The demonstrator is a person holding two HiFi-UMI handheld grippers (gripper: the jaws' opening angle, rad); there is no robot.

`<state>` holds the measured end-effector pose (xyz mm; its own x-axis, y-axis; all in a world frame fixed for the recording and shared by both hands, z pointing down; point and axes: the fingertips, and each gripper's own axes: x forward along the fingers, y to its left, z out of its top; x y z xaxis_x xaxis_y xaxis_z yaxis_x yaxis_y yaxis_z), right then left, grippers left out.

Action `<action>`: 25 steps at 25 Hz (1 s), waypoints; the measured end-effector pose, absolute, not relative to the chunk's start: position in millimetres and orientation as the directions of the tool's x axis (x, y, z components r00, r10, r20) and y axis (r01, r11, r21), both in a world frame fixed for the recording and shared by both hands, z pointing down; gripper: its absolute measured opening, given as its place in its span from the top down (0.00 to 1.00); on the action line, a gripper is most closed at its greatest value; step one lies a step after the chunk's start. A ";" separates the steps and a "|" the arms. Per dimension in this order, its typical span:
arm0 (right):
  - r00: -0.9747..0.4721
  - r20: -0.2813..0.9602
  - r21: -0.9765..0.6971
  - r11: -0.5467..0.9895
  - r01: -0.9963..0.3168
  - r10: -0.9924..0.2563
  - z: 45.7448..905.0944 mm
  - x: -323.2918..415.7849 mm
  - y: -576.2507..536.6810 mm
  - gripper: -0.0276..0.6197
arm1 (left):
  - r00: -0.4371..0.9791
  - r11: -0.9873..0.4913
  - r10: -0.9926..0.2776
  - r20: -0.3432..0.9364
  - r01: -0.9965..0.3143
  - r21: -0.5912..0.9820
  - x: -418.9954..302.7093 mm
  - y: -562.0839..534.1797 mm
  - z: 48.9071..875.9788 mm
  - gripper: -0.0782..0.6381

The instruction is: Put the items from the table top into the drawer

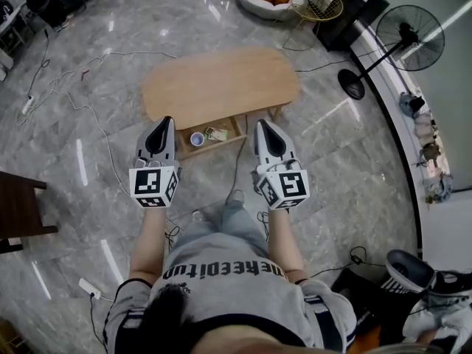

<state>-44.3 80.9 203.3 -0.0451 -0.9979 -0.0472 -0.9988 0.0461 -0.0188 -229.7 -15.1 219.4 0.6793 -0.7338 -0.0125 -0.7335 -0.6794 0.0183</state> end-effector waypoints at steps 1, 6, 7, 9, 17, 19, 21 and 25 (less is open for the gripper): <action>-0.044 -0.053 -0.019 0.045 -0.999 -0.998 200.0 -45.4 82.5 0.96 | 0.678 -0.679 -0.735 -0.019 -0.734 0.017 -231.5 -13.4 215.5 0.87; -0.051 -0.070 -0.011 0.052 -0.999 -0.996 190.6 -49.8 87.7 0.96 | 0.673 -0.674 -0.738 -0.045 -0.739 0.009 -238.7 -6.2 202.4 0.87; -0.053 -0.073 -0.011 0.054 -0.998 -0.996 189.0 -50.6 87.8 0.96 | 0.672 -0.673 -0.739 -0.049 -0.740 0.009 -239.8 -5.8 200.1 0.87; -0.059 -0.077 -0.010 0.060 -0.998 -0.995 186.1 -53.7 87.5 0.96 | 0.670 -0.672 -0.740 -0.056 -0.741 0.008 -243.2 -5.3 196.3 0.87; -0.062 -0.089 -0.002 0.063 -0.998 -0.994 176.1 -62.0 83.6 0.96 | 0.670 -0.674 -0.737 -0.088 -0.739 0.012 -251.7 -8.1 181.1 0.87; -0.060 -0.088 0.000 0.060 -0.998 -0.994 175.7 -61.3 81.4 0.96 | 0.670 -0.674 -0.736 -0.093 -0.739 0.010 -251.0 -10.5 179.5 0.87; -0.055 -0.087 0.000 0.056 -0.998 -0.995 176.4 -61.2 79.4 0.96 | 0.669 -0.673 -0.737 -0.095 -0.740 0.011 -252.0 -13.4 179.2 0.87; -0.046 -0.086 0.000 0.046 -0.999 -0.995 176.0 -63.5 75.6 0.96 | 0.673 -0.678 -0.732 -0.105 -0.735 0.020 -255.6 -18.6 177.0 0.87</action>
